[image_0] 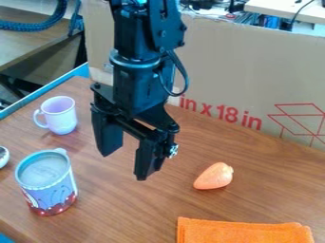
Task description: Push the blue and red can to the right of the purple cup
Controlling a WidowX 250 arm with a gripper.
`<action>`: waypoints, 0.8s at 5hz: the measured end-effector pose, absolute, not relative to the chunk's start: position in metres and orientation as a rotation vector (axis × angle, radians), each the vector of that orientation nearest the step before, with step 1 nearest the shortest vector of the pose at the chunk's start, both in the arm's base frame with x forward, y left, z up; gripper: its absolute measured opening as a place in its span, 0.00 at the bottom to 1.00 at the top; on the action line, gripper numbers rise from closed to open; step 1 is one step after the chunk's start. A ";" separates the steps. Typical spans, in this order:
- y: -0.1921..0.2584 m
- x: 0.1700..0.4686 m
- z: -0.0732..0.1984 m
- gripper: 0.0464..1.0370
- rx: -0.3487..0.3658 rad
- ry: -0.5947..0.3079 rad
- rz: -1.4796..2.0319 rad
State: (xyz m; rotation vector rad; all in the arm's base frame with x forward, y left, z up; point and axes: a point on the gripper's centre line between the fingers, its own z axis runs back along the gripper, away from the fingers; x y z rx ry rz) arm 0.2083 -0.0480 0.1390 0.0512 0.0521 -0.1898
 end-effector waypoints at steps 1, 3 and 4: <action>-0.048 0.206 0.133 0.96 0.053 0.071 -0.193; -0.009 0.155 0.119 0.96 0.067 0.124 -0.220; 0.009 0.144 0.103 0.96 0.069 0.209 -0.174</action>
